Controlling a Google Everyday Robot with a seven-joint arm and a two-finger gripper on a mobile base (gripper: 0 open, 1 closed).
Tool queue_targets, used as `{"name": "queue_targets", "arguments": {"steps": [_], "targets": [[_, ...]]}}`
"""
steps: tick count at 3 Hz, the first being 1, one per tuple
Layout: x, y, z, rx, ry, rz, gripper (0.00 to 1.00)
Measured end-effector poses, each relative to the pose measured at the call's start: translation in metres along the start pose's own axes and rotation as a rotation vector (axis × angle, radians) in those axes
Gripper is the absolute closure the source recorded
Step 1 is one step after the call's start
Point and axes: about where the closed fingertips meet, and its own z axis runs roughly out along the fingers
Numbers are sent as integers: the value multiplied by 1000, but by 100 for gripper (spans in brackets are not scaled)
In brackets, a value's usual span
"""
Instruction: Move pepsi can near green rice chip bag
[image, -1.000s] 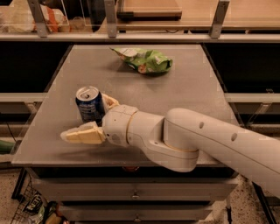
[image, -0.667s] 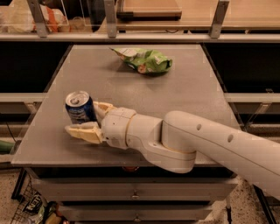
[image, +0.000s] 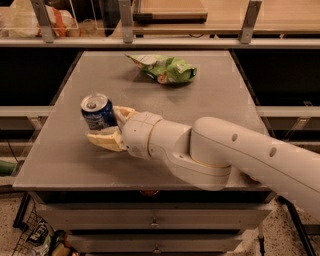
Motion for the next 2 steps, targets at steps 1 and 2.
{"name": "queue_targets", "arguments": {"steps": [1, 2], "targets": [[-21, -59, -11, 155, -1, -15, 100], [-25, -120, -23, 315, 36, 4, 100]]}}
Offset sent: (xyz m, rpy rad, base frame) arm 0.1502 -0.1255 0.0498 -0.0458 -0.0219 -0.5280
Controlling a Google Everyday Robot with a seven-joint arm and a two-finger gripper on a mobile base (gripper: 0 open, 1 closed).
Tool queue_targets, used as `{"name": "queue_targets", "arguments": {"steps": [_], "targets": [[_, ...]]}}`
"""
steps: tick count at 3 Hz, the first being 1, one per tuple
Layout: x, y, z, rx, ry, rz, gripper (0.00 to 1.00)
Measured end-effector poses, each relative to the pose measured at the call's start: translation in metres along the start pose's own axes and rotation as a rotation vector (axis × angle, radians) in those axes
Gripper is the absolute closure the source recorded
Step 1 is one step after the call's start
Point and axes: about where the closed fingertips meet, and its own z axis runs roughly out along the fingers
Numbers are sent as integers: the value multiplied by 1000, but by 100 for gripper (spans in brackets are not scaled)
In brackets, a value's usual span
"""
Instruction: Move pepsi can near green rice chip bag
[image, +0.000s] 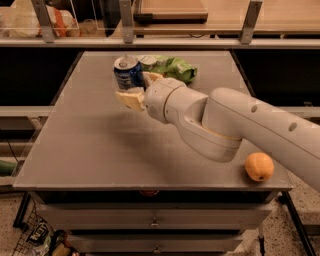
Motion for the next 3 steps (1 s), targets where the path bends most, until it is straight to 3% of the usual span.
{"name": "queue_targets", "arguments": {"steps": [2, 3], "targets": [[48, -93, -8, 232, 169, 20, 100], [71, -141, -21, 342, 207, 83, 100]]}}
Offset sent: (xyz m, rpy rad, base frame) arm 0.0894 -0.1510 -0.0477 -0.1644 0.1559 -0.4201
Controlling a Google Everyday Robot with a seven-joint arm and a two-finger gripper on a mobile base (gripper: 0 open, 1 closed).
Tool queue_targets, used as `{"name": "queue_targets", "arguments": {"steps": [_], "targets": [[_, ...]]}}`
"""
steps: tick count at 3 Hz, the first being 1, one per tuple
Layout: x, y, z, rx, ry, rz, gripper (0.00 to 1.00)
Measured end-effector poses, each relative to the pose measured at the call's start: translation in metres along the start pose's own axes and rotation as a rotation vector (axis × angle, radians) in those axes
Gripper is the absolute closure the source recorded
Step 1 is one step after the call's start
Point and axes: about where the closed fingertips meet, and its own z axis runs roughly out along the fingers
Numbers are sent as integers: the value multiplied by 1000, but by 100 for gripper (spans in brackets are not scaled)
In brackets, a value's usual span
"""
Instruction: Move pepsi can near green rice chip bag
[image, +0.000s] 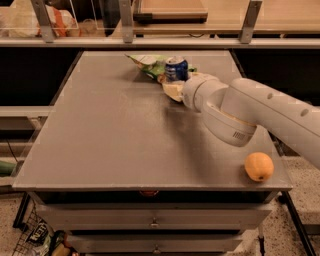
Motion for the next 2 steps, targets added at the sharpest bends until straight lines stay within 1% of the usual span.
{"name": "queue_targets", "arguments": {"steps": [1, 2], "targets": [[48, -64, -9, 145, 24, 177, 100], [43, -66, -11, 148, 25, 181, 82]]}}
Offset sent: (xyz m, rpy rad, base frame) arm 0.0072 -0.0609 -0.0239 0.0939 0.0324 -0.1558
